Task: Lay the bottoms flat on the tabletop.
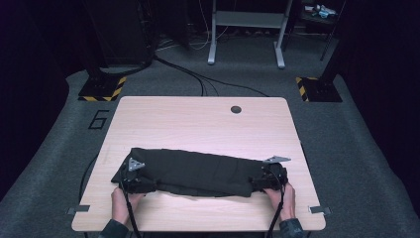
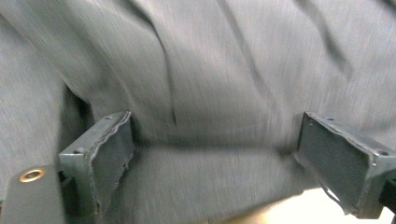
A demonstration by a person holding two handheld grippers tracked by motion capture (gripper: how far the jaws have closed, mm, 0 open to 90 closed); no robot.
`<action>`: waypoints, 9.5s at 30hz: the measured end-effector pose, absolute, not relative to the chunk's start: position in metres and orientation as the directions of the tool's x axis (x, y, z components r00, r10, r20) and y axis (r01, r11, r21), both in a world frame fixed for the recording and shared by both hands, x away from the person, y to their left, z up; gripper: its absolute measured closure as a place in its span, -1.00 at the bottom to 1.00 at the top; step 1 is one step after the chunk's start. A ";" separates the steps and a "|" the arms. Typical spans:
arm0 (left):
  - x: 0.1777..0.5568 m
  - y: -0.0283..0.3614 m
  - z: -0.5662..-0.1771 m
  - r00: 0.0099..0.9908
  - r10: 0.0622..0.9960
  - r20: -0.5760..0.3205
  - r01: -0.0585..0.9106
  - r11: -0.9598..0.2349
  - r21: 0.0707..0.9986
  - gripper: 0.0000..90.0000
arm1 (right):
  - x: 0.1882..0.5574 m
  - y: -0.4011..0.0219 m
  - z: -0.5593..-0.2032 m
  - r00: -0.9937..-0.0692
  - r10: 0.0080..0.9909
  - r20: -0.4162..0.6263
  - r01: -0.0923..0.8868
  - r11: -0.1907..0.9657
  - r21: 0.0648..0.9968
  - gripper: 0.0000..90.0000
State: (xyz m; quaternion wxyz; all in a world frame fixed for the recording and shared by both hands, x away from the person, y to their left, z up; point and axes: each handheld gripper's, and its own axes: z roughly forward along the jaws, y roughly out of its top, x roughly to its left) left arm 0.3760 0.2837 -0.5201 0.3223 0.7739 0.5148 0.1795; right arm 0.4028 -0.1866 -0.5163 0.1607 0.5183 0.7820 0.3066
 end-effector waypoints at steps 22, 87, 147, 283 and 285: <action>0.359 0.271 -0.516 0.439 0.895 -0.082 0.653 -0.255 0.713 -0.70 | 0.401 -0.223 -0.513 -0.389 0.915 0.104 0.704 0.223 0.675 -0.79; 0.382 0.313 -0.462 0.474 0.879 -0.046 0.550 -0.255 0.795 0.85 | 0.349 -0.187 -0.454 -0.498 0.863 0.085 0.529 0.225 0.818 0.70; 0.472 0.297 -0.428 0.539 0.842 -0.028 0.595 -0.357 0.720 0.87 | 0.451 -0.197 -0.416 -0.439 0.892 0.110 0.614 0.209 0.762 0.71; 0.458 0.280 -0.507 0.483 0.875 -0.012 0.677 -0.365 0.639 0.31 | 0.434 -0.135 -0.503 -0.444 0.896 -0.003 0.689 0.344 0.638 0.26; 0.457 0.279 -0.506 0.482 0.876 0.001 0.671 -0.370 0.643 0.42 | 0.432 -0.137 -0.504 -0.453 0.892 -0.001 0.679 0.346 0.647 0.40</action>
